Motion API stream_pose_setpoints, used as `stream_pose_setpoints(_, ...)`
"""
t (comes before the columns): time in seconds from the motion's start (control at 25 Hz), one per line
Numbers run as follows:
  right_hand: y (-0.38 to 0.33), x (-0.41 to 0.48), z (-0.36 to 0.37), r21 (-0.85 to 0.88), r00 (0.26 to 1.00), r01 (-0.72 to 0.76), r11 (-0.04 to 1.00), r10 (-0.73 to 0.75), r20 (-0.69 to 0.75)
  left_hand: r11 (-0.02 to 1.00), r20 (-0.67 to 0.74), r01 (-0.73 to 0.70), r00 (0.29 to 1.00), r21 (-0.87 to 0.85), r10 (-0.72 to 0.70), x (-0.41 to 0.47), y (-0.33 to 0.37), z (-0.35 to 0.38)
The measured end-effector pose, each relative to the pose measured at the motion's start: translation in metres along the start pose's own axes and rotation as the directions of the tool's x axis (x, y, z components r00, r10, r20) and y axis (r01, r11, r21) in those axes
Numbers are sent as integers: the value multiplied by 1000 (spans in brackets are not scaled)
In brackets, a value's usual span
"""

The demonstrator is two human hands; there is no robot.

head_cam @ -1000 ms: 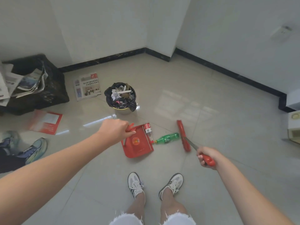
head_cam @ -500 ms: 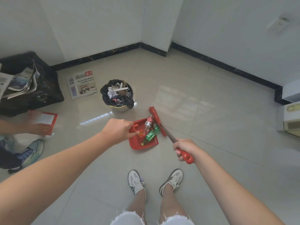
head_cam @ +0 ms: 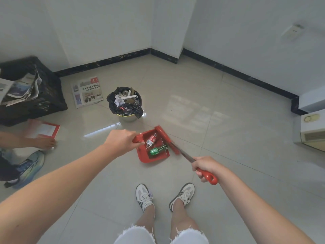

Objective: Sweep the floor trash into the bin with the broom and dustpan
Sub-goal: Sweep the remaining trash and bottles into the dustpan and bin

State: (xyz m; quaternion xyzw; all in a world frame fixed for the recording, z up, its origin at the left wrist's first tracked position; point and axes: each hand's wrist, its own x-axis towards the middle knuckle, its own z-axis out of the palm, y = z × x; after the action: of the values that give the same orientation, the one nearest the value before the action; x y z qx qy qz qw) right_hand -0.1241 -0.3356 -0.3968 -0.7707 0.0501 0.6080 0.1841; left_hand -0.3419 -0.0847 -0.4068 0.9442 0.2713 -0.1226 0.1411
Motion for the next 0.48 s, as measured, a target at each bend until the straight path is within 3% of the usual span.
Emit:
stream_pose_setpoints(0.12,7,-6,-22,62,999,24,998,-22,-31,999,-49,45,998,-20,-46,-20,0,-8)
stream_pose_setpoints(0.32,23,0,-45,4,992,47,999,-46,-117,995,-140,95,985,-26,-98,-63,10,-37)
stream_pose_setpoints(0.48,13,-4,-63,-30,978,77,997,-81,-193,928,-173,326,918,-182,-357,-91,21,-77)
